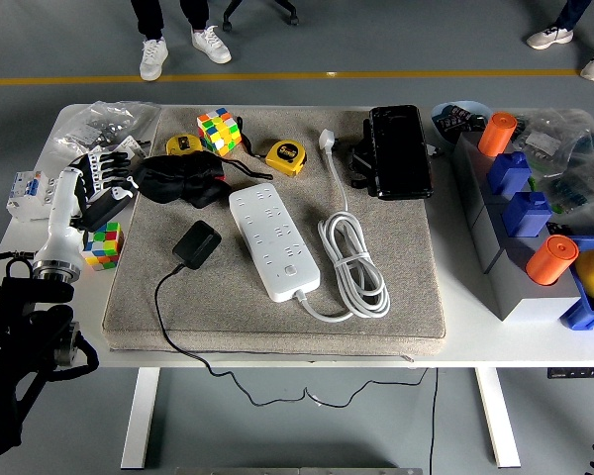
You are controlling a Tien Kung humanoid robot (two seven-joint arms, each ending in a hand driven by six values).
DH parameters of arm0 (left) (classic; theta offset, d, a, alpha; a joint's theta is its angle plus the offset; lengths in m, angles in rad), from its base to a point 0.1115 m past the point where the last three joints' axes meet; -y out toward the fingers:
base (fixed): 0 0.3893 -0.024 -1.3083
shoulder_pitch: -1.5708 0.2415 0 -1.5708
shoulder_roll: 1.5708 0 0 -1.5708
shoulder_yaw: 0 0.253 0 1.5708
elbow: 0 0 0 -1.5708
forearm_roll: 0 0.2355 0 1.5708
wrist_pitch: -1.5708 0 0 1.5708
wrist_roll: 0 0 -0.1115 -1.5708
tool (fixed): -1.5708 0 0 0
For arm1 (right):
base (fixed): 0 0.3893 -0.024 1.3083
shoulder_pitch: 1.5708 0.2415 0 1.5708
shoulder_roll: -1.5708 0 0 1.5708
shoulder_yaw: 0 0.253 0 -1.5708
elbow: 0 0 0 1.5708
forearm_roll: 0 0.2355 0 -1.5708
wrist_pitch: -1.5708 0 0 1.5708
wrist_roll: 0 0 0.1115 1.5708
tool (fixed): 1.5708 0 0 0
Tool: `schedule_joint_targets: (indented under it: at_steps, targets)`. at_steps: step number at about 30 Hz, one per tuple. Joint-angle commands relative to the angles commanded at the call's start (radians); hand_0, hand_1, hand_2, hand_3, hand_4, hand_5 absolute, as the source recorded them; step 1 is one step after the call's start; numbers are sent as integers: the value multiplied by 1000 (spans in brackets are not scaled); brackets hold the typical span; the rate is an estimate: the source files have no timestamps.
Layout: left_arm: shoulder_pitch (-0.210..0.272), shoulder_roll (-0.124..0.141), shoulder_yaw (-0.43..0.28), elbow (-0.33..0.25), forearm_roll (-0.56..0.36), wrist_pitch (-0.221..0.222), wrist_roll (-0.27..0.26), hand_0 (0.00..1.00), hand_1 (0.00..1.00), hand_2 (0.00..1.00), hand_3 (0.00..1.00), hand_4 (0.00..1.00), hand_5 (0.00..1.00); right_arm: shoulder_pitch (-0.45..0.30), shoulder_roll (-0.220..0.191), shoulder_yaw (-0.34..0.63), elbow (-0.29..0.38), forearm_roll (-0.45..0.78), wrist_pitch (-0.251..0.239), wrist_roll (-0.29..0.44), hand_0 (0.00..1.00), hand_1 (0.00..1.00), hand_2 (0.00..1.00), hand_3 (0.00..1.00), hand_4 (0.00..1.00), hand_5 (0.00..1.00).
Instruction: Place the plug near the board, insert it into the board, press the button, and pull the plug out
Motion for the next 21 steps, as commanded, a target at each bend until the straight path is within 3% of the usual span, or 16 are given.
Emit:
schedule_joint_targets:
  at_steps: [21]
  targets:
    - [0,-4,-23,-11,3,-7,9,546,627,625,602,882,448,-3,-1,8,2,-2,1,-4,620,672,668,535,858,536]
